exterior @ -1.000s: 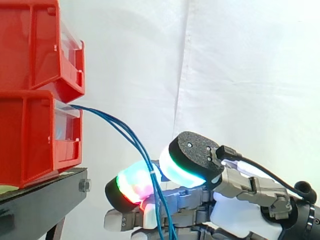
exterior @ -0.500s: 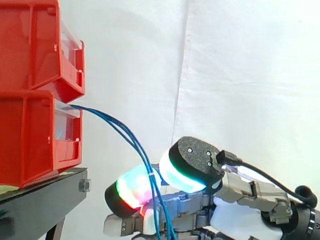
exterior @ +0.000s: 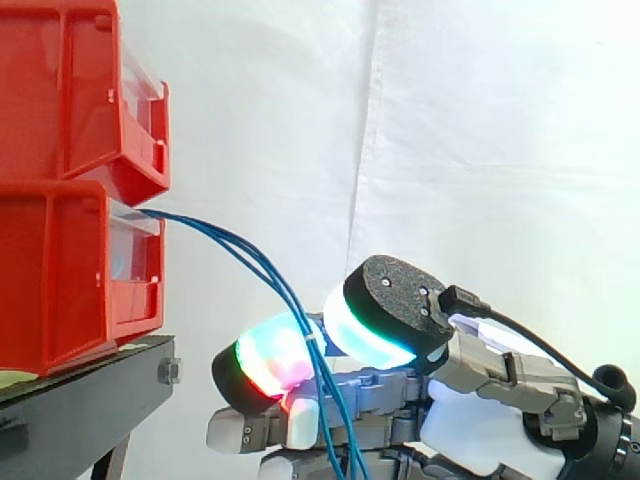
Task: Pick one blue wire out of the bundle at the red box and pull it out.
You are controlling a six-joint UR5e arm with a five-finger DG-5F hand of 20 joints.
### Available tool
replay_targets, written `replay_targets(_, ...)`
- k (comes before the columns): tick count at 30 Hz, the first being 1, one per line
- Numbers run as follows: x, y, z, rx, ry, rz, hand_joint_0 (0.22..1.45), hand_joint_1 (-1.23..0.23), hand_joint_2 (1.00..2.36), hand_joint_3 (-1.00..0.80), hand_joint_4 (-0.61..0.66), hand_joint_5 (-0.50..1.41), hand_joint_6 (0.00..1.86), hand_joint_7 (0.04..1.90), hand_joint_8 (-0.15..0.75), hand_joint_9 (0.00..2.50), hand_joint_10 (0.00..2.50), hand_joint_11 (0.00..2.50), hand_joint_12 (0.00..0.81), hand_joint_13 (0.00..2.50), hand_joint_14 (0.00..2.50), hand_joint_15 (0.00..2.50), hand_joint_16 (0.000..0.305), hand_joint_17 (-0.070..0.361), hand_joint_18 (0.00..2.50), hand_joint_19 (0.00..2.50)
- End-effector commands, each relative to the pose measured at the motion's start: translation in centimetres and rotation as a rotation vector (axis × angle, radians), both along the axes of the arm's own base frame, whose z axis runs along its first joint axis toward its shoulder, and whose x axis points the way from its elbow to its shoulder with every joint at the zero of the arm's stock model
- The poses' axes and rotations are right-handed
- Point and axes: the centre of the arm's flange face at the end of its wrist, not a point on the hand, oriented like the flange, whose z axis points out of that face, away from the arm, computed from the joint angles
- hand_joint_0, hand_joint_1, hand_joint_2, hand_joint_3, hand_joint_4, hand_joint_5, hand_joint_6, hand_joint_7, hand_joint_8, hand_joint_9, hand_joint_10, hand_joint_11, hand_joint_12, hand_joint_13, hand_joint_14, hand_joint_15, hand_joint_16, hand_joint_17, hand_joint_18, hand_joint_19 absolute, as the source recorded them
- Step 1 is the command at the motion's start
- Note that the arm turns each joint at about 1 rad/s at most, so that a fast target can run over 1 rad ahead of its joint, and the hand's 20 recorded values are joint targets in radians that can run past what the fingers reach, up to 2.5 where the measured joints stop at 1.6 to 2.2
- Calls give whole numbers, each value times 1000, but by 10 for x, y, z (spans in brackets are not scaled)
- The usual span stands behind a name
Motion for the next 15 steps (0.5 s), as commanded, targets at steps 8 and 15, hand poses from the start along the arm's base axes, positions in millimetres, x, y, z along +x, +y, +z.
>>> replay_targets(8, 5, 6, -20, 19, -32, 10, 562, -722, 1012, -329, 226, -164, 867, 957, 291, 917, 19, 663, 380, 594, 13, 356, 52, 118, 570, 526)
replay_targets(15, 6, 6, -17, 19, -43, 13, 564, -719, 1013, -313, 226, -163, 867, 962, 291, 920, 17, 674, 381, 596, 13, 356, 52, 118, 570, 526)
